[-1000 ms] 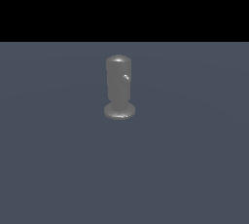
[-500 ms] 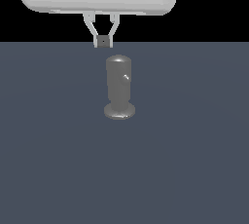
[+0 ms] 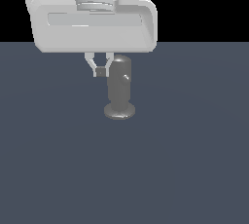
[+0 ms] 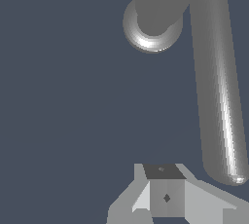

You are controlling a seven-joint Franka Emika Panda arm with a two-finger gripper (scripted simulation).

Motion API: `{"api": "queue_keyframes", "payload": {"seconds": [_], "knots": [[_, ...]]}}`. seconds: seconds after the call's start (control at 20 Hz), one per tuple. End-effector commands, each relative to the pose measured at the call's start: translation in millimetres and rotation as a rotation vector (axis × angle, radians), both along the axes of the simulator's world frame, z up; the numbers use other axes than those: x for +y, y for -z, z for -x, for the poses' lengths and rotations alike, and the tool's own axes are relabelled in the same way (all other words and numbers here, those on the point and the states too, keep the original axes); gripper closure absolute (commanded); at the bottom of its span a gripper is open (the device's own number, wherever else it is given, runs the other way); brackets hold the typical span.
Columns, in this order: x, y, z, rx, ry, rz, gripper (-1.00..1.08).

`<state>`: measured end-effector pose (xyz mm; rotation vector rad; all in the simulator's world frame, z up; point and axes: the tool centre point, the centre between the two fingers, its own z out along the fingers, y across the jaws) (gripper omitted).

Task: Turn on the faucet by rotating a designated handle.

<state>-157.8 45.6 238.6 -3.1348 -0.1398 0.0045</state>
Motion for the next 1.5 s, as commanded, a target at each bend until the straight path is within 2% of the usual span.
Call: {"api": "queue_keyframes", "payload": {"seconds": [0.0, 0.75, 1.45], "knots": [[2.1, 8.8, -4.9, -0.002, -0.005, 0.001, 1.08], [4.5, 18.4, -11.1, -0.003, -0.011, 0.003, 1.08], [-67.8, 18.4, -30.5, -0.003, -0.011, 0.003, 1.08]]}}
